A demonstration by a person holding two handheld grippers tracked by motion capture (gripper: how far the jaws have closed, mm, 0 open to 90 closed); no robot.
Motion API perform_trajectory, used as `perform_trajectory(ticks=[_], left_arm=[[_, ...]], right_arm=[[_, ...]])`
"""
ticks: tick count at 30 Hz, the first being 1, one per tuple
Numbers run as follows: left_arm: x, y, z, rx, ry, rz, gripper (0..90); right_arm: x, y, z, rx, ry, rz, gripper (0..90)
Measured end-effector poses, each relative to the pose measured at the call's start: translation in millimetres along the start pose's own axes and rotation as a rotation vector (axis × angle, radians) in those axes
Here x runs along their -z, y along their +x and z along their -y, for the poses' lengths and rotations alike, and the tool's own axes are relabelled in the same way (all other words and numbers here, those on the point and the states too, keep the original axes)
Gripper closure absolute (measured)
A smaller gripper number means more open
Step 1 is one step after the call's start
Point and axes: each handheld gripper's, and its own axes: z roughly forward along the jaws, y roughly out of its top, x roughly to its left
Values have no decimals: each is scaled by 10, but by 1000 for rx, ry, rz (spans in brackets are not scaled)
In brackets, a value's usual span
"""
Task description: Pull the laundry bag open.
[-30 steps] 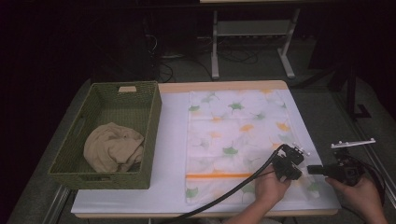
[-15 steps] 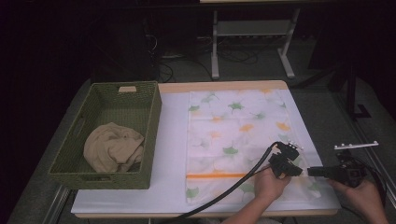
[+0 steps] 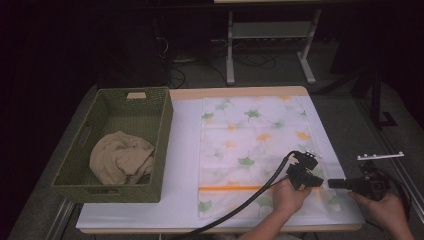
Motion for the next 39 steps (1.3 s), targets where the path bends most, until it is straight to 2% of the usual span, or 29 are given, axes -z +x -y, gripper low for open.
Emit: perform_trajectory(ticks=[6,8,14,19,33,34,39], left_arm=[[-15,-2,2,5,-6,-14,900],[-26,7,3,9,2,-10,900],[-14,19,1,9,-5,-11,900],[3,45,12,39,-10,5,900],[132,86,44,45,3,10,900],[191,120,60,48,6,12,900],[261,157,89,57,9,18,900]], right_arm=[[-43,-11,7,-7,16,4,772],[-59,-7,3,3,21,14,816],[-53,9,-7,6,18,18,838],[-49,3,-3,0,20,33,846],[-25,26,-10,16,24,64,849],[-23,28,-13,17,24,65,849],[-15,34,-19,18,22,69,849]])
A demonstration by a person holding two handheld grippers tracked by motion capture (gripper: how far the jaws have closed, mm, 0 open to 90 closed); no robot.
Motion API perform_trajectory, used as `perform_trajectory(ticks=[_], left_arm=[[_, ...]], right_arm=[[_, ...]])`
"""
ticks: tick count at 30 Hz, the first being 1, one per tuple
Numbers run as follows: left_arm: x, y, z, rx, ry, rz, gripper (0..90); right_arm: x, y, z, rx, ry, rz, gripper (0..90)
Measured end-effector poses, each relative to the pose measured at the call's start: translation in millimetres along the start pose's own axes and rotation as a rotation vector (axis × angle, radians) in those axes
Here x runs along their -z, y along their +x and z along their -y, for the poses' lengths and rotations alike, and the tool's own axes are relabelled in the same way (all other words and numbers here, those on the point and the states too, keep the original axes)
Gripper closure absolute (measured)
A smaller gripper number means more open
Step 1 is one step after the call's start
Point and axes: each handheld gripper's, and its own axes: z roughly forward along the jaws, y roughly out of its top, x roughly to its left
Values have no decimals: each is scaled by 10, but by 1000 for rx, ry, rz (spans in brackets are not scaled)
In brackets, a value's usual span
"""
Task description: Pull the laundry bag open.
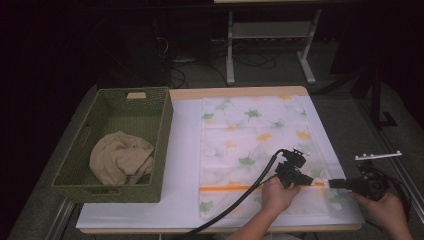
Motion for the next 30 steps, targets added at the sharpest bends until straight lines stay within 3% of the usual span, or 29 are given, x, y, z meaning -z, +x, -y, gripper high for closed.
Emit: perform_trajectory(ticks=[6,30], left_arm=[[96,55,40,2,13,18,900],[445,236,230,33,-10,-3,900]], right_arm=[[-3,-6,4,3,4,8,849],[0,-17,2,4,5,23,849]])
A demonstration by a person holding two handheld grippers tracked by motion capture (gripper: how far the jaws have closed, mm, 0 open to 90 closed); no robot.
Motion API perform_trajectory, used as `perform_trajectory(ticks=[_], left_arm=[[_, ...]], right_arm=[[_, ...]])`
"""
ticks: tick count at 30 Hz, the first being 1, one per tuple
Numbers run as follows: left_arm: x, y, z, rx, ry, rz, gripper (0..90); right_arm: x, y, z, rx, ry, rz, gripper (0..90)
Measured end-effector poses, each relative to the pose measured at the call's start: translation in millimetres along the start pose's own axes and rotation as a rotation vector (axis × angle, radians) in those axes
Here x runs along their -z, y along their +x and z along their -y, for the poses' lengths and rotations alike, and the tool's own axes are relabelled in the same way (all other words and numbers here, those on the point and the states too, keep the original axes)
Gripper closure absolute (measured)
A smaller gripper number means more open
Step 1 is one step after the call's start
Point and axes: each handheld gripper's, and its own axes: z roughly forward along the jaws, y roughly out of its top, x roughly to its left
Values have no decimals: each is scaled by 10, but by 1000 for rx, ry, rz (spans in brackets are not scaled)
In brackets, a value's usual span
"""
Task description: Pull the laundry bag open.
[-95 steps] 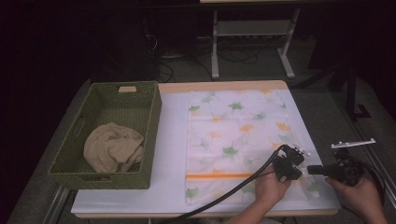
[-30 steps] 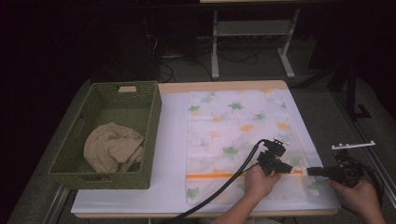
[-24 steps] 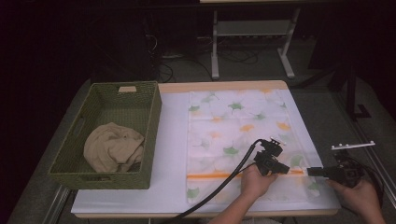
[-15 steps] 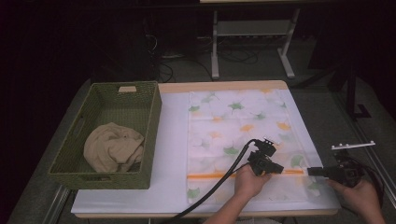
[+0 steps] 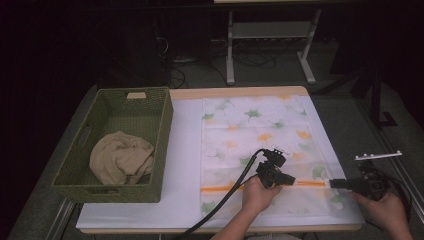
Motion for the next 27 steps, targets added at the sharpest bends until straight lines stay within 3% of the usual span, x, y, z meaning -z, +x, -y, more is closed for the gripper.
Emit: perform_trajectory(ticks=[11,27], left_arm=[[154,94,93,19,-8,-1,900],[289,103,163,22,-45,-27,900]], right_arm=[[-1,9,-6,6,0,7,849],[-12,42,-23,19,3,27,849]])
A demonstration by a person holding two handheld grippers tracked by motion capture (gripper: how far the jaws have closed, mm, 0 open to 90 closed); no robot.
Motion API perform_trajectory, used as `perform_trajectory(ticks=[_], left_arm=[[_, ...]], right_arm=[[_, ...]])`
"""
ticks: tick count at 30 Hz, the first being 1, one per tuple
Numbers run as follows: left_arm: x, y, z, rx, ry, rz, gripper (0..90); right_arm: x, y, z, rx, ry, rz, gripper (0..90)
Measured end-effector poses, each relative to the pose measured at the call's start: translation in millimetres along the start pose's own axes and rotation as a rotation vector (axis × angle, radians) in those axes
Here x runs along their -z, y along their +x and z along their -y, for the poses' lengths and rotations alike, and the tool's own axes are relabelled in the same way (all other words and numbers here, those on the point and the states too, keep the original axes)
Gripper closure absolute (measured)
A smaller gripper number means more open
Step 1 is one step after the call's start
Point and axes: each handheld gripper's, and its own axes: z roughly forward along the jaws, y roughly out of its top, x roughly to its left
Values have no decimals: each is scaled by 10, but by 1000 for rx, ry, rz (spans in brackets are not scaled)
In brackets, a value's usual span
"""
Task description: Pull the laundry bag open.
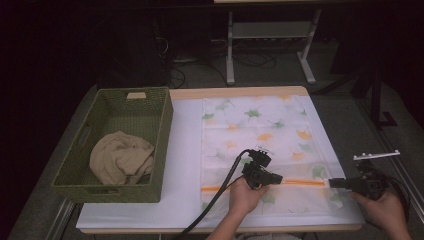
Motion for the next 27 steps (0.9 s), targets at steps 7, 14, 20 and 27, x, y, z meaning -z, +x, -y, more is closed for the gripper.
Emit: perform_trajectory(ticks=[7,14,20,27], left_arm=[[-23,32,8,1,-14,8,900],[-11,33,22,1,-18,9,900],[-1,27,20,6,-25,21,900],[0,3,-1,4,-32,14,900]], right_arm=[[28,26,32,-4,9,39,849],[24,82,-16,11,39,79,849],[72,83,-33,-2,36,76,849],[82,97,-48,1,36,91,849]])
